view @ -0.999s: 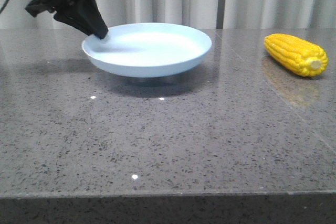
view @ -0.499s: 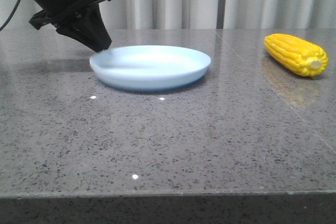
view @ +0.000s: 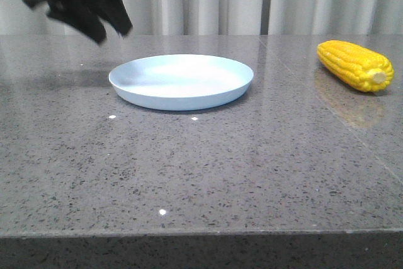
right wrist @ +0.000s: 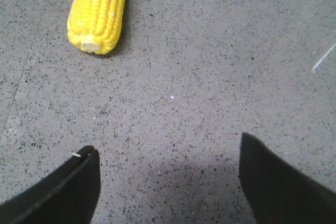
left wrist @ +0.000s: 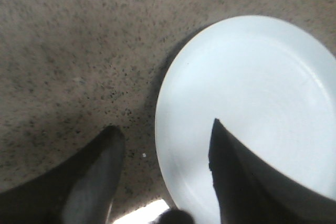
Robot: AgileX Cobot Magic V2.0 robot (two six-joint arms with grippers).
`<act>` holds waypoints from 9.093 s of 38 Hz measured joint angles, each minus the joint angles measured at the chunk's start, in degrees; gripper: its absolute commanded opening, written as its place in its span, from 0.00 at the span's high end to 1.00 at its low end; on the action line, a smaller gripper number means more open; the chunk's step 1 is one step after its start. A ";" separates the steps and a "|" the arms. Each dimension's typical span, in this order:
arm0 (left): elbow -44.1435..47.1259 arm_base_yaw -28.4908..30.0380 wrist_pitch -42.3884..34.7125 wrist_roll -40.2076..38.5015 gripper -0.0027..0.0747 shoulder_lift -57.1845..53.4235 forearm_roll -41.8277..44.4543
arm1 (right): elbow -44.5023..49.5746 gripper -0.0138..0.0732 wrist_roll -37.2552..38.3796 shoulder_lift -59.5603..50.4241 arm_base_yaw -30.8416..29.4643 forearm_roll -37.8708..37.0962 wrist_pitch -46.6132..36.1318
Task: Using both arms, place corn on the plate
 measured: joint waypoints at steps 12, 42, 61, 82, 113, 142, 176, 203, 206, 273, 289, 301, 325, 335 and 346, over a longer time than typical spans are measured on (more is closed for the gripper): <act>16.42 -5.65 -1.75 -1.21 0.48 -26.89 12.04 | -0.84 0.18 0.00 0.61 0.00 2.58 1.02; 36.75 -6.11 -3.04 -2.97 0.49 -56.04 16.94 | -33.33 0.18 -5.85 36.21 5.70 10.01 16.99; 36.75 -6.11 -3.16 -3.07 0.49 -56.04 17.04 | -49.84 0.18 -5.12 61.50 5.73 8.27 18.14; 36.75 -6.11 -3.16 -3.07 0.49 -56.04 17.04 | -60.55 0.49 -5.02 65.46 11.08 8.26 28.24; 36.75 -6.11 -3.16 -3.18 0.49 -56.04 17.04 | -68.80 0.20 15.44 75.37 31.45 13.06 20.99; 36.75 -6.11 -3.16 -3.18 0.49 -56.04 17.04 | -56.36 0.19 5.28 47.93 31.72 -2.33 28.82; 36.75 -6.11 -3.16 -3.18 0.49 -56.04 17.04 | -16.52 0.20 7.13 -1.94 31.72 -4.23 19.99; 36.75 -6.11 -3.26 -3.18 0.99 -56.04 17.04 | -15.98 0.92 7.08 -2.56 31.72 -4.49 19.99; 36.75 -6.11 -3.26 -3.18 0.99 -56.04 17.04 | -15.98 0.92 7.08 -2.56 31.72 -4.49 19.99; 82.46 14.33 -39.67 -3.18 0.99 -96.35 17.48 | -15.98 0.92 7.22 -2.56 31.72 -4.49 19.99; 84.62 15.13 -44.38 -3.18 0.99 -98.30 15.89 | -15.98 0.92 7.22 -2.56 31.72 -4.49 19.99; 86.43 15.67 -47.46 -8.07 0.99 -98.90 21.32 | -15.98 0.92 7.22 -2.56 31.72 -4.52 20.20; 86.43 15.67 -49.11 -10.28 0.99 -98.90 22.57 | -15.84 0.92 7.30 -2.56 31.72 -4.52 20.22; 86.43 16.16 -49.52 -10.28 0.99 -98.90 21.28 | -15.84 0.92 7.30 -2.56 31.72 -4.52 20.33; 86.43 16.16 -49.60 -10.28 0.99 -98.90 21.28 | -15.84 0.92 7.30 -2.56 31.72 -4.52 20.33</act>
